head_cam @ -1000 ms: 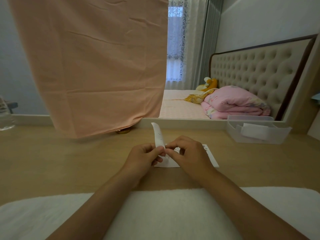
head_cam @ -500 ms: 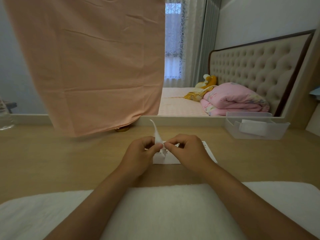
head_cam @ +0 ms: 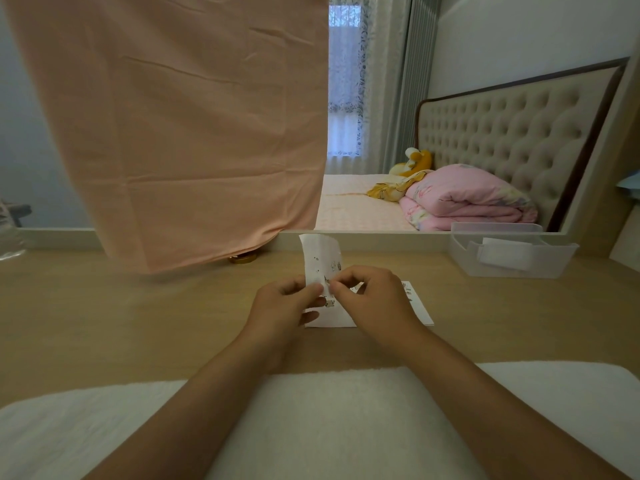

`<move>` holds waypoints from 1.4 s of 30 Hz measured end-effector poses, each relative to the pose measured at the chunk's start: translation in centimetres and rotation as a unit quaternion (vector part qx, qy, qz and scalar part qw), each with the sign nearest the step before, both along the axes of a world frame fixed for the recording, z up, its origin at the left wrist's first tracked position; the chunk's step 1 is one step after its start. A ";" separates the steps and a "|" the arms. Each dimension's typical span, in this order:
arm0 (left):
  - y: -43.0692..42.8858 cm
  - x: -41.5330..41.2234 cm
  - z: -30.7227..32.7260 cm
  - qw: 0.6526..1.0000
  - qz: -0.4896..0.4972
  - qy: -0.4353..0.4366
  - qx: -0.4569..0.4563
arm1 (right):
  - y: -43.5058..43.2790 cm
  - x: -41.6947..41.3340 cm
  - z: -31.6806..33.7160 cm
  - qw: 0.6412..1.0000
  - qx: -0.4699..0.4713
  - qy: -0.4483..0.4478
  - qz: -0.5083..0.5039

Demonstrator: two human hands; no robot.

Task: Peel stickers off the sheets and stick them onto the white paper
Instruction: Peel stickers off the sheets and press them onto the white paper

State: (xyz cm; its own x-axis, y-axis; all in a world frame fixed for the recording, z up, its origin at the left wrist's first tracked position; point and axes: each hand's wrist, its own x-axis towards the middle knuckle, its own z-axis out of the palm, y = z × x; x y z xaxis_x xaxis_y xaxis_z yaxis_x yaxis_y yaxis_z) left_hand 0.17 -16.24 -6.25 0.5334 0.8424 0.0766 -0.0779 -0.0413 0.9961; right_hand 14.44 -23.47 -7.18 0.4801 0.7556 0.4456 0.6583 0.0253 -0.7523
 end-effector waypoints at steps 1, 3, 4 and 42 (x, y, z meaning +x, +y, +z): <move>0.0 0.0 0.0 1.000 -0.005 -0.009 -0.028 | 0.1 -0.1 0.0 1.000 0.000 0.011 0.003; -0.1 0.0 0.1 0.998 -0.015 -0.021 -0.058 | 0.3 -0.2 0.0 0.999 0.000 0.037 0.010; -0.1 0.0 0.1 0.997 -0.019 -0.026 -0.064 | 0.3 -0.2 0.0 0.999 0.000 0.053 0.014; 0.3 0.3 0.1 0.996 0.035 -0.009 -0.083 | -0.4 -0.9 1.7 0.963 -0.047 0.266 0.019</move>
